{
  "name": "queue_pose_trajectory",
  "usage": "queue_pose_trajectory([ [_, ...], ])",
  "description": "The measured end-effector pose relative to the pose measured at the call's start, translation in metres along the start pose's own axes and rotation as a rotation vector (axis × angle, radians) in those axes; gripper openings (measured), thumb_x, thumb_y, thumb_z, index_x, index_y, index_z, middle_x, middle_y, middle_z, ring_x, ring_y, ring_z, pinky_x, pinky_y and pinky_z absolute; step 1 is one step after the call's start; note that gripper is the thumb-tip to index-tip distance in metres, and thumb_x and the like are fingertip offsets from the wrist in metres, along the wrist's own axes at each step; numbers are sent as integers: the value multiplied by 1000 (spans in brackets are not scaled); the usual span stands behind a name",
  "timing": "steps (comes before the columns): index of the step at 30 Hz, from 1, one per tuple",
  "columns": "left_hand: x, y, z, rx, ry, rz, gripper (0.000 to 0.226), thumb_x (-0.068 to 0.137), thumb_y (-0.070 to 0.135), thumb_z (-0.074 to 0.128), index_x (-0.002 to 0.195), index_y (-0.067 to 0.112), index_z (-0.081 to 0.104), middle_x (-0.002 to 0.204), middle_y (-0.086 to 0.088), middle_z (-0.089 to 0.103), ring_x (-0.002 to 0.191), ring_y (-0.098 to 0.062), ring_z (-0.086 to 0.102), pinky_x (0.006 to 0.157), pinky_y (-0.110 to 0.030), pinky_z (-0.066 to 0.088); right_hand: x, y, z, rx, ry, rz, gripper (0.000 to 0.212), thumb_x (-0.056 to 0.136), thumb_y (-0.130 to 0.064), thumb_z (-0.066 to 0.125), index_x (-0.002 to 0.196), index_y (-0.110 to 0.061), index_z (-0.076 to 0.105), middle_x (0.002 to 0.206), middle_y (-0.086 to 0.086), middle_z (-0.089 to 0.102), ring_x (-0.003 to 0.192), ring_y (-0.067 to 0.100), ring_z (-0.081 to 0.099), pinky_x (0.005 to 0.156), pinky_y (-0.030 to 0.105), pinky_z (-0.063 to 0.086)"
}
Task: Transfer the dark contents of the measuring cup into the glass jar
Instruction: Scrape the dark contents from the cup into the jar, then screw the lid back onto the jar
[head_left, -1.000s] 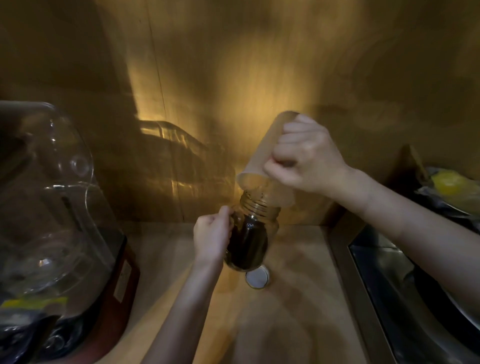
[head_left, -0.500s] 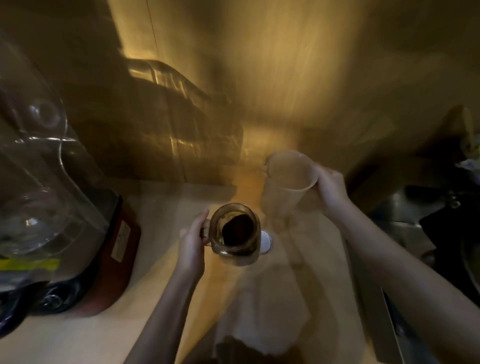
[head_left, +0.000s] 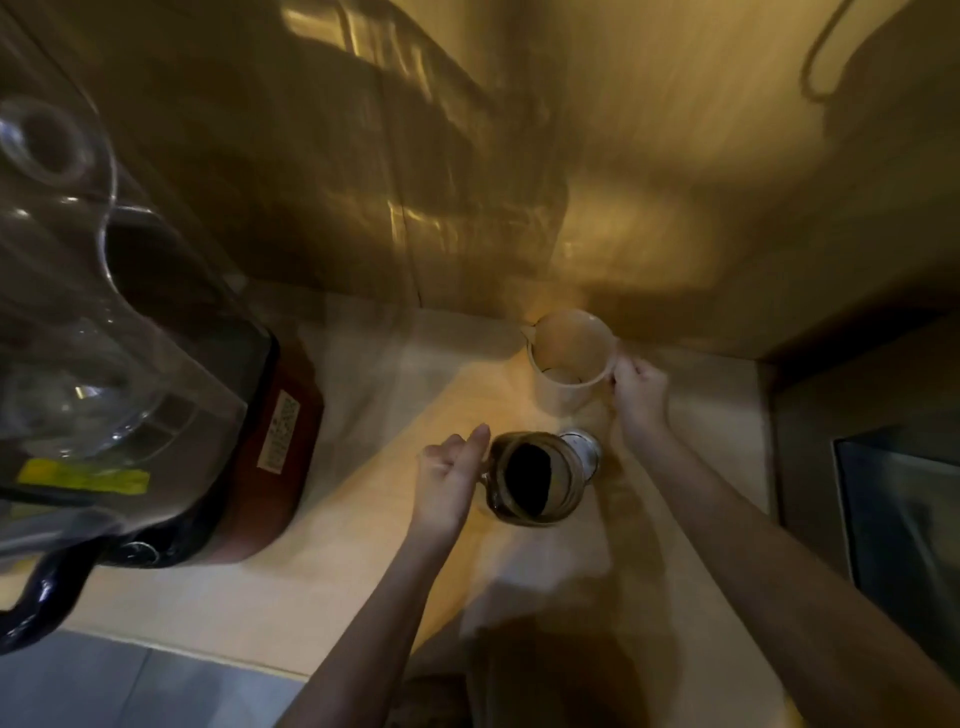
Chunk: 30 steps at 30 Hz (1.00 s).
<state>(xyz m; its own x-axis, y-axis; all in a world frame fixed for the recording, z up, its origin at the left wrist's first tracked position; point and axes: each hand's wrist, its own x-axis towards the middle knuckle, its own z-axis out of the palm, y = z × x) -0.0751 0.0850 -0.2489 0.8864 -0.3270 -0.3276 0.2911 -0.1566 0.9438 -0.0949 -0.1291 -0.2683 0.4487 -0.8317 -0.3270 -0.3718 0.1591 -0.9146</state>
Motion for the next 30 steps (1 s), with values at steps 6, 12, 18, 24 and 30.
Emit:
queue_pose_trajectory([
  [6,-2,-36,8,-52,-9,-264,28,84,22,56,64,3,52,62,-11,41,67,-24,43,64,-28,42,9,17,5,-48,30,79,51,89,-20,55,40,-21,43,41,-6,40,49,13,34,56,29,28],
  [12,-1,-41,20,5,-67,-297,41,88,18,50,47,14,56,29,8,46,36,1,44,46,-10,35,-9,21,-12,62,189,72,26,98,-18,41,115,-1,51,100,7,52,94,22,50,78,28,36],
  [18,5,-56,16,35,-34,-330,31,88,24,51,59,12,54,30,10,49,37,0,46,45,-11,35,-34,86,-31,-323,-227,83,74,73,-13,76,135,-9,35,138,13,40,124,25,41,98,31,43],
  [24,5,-64,12,48,-9,-299,40,89,23,48,64,-7,59,52,-11,47,46,-6,46,47,-12,34,-41,96,-25,-853,-344,-238,99,59,-28,86,138,-7,30,137,11,38,126,31,31,103,37,27],
  [30,1,-71,9,171,9,-217,49,88,27,49,54,-7,57,44,-4,49,40,-6,43,49,-19,35,-49,87,-40,-859,-322,-389,76,60,-29,85,124,-10,49,119,11,52,114,29,42,90,32,34],
])
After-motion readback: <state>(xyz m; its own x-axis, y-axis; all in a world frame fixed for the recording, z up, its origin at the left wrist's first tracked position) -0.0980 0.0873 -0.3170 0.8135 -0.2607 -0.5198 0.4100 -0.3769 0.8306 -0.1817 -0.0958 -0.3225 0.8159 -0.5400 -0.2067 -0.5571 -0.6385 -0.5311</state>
